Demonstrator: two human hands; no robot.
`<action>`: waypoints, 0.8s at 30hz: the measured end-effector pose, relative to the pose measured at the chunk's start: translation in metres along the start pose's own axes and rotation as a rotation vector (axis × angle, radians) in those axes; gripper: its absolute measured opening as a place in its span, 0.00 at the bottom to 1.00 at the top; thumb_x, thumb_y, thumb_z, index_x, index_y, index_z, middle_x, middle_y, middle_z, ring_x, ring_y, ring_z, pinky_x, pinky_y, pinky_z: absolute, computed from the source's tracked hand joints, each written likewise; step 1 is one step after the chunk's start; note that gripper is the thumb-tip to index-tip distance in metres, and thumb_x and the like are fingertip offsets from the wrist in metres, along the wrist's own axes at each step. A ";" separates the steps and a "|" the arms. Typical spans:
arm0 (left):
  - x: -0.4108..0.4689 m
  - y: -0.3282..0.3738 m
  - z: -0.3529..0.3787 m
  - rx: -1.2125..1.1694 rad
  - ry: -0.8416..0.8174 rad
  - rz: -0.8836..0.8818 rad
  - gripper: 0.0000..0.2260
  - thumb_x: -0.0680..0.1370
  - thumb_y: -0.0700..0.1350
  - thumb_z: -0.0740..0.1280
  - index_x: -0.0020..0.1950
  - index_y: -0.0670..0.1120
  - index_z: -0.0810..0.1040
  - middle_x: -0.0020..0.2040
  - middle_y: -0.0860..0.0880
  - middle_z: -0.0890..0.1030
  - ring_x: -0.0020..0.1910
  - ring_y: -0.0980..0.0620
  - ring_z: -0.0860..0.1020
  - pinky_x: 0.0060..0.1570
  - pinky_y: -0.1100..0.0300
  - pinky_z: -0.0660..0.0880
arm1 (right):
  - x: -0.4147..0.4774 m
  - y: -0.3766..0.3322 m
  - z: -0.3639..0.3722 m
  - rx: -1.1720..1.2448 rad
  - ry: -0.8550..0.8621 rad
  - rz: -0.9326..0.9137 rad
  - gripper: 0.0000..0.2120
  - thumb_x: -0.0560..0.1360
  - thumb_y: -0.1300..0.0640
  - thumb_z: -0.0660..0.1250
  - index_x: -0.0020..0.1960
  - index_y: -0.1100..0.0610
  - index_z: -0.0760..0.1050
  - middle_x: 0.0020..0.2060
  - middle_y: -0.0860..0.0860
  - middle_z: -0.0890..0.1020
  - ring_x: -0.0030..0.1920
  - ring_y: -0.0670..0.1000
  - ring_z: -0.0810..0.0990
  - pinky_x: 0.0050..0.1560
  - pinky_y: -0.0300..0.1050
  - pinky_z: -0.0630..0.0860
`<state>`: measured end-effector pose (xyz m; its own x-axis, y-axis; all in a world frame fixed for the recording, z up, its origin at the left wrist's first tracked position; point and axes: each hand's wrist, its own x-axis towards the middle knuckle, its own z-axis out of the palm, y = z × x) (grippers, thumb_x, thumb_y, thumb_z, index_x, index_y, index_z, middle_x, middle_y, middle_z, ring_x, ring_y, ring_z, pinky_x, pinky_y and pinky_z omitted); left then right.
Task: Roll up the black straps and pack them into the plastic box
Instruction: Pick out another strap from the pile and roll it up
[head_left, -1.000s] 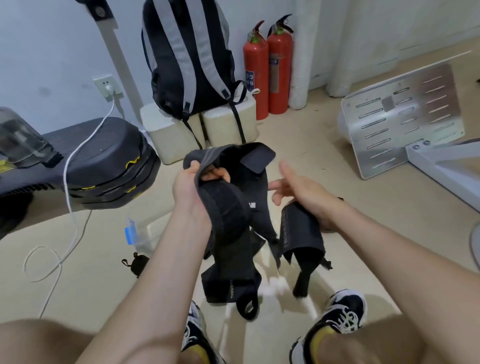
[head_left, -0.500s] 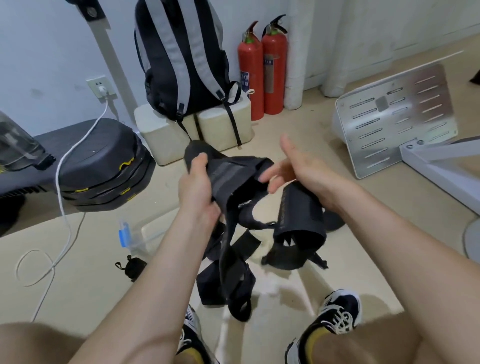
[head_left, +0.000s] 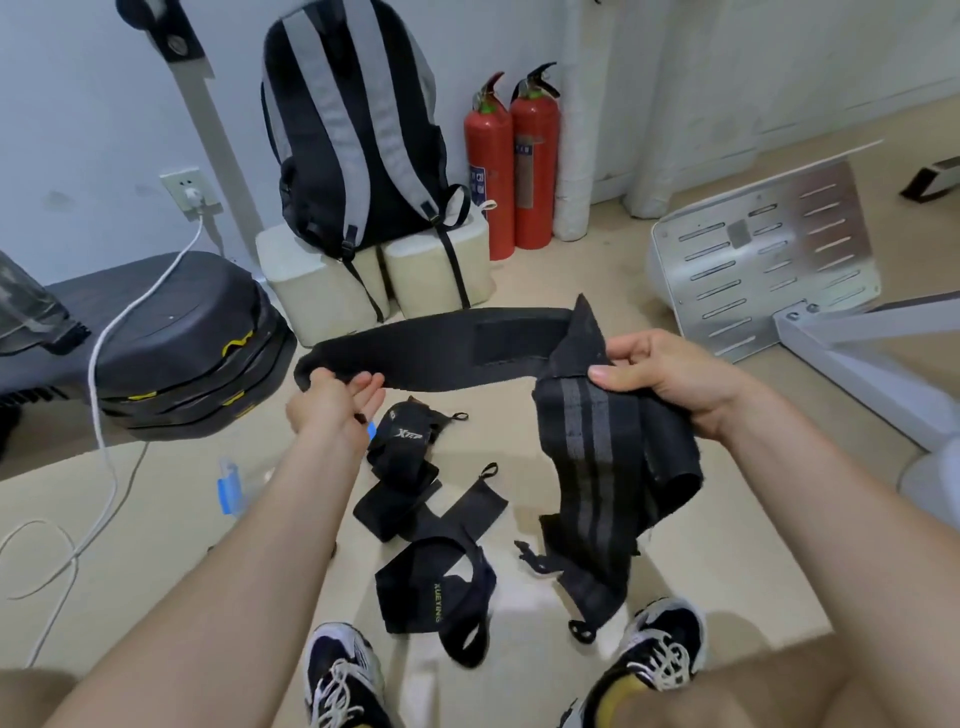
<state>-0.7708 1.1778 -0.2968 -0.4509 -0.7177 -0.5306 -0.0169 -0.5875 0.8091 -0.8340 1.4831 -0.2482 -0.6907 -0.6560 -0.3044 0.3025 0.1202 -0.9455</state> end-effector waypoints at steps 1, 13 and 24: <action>0.007 -0.003 -0.006 -0.022 0.020 -0.015 0.10 0.84 0.40 0.54 0.63 0.38 0.68 0.48 0.39 0.82 0.44 0.43 0.84 0.44 0.53 0.82 | -0.003 -0.003 -0.004 -0.024 -0.010 0.002 0.14 0.68 0.65 0.71 0.53 0.64 0.82 0.42 0.58 0.86 0.38 0.52 0.86 0.44 0.43 0.83; 0.017 -0.083 -0.009 0.778 -0.451 0.023 0.08 0.84 0.47 0.57 0.54 0.47 0.75 0.44 0.46 0.76 0.38 0.51 0.73 0.36 0.59 0.71 | 0.009 -0.005 0.006 -0.041 0.205 0.052 0.06 0.78 0.65 0.66 0.50 0.63 0.82 0.37 0.56 0.86 0.35 0.51 0.84 0.37 0.42 0.83; -0.090 -0.052 0.031 0.910 -1.260 0.074 0.20 0.70 0.34 0.65 0.61 0.48 0.77 0.57 0.48 0.83 0.60 0.48 0.80 0.65 0.44 0.74 | 0.003 -0.026 0.014 0.251 0.028 -0.172 0.09 0.80 0.63 0.60 0.47 0.62 0.79 0.37 0.54 0.85 0.36 0.49 0.84 0.37 0.41 0.81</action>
<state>-0.7573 1.2849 -0.2831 -0.8986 0.3064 -0.3142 -0.2676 0.1849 0.9456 -0.8352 1.4677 -0.2226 -0.7623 -0.6298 -0.1490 0.3306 -0.1811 -0.9262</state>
